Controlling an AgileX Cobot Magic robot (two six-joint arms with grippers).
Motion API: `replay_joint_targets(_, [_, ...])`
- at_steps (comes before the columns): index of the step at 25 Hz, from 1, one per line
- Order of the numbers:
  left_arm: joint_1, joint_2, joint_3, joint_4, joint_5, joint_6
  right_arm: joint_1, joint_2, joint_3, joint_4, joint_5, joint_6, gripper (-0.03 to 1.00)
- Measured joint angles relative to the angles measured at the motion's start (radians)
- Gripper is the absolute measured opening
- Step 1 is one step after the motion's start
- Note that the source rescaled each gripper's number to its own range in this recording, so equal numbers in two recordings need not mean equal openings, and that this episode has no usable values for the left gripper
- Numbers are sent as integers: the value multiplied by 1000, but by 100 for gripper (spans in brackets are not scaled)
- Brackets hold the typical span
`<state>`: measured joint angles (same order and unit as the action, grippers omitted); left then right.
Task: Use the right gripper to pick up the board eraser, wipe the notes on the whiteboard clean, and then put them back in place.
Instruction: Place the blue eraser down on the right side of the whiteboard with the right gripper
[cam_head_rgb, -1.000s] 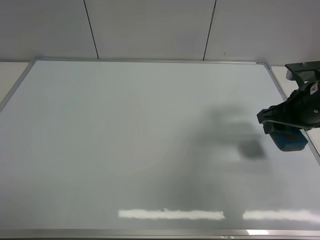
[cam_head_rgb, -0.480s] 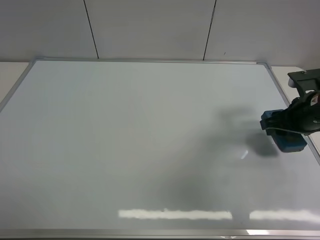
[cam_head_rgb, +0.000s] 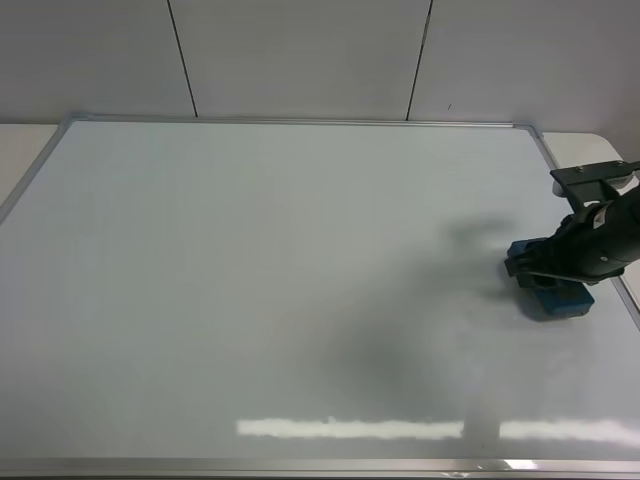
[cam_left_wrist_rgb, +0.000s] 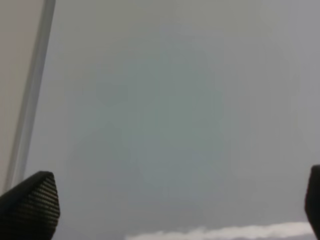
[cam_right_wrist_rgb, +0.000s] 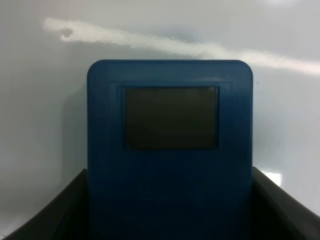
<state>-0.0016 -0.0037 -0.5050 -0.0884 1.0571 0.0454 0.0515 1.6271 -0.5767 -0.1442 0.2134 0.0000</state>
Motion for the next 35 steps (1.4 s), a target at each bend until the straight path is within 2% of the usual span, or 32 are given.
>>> replay_joint_targets(20, [0, 0, 0, 0, 0, 0, 0, 0, 0, 26, -4, 10, 1])
replay_joint_targets(21, [0, 0, 0, 0, 0, 0, 0, 0, 0, 26, -4, 10, 7])
replay_joint_targets(25, [0, 0, 0, 0, 0, 0, 0, 0, 0, 26, -10, 13, 74])
replay_joint_targets(26, [0, 0, 0, 0, 0, 0, 0, 0, 0, 26, -10, 14, 85])
replay_joint_targets(27, [0, 0, 0, 0, 0, 0, 0, 0, 0, 26, -10, 14, 91])
replay_joint_targets(29, [0, 0, 0, 0, 0, 0, 0, 0, 0, 26, -8, 14, 96])
replay_joint_targets(35, [0, 0, 0, 0, 0, 0, 0, 0, 0, 27, -7, 14, 99])
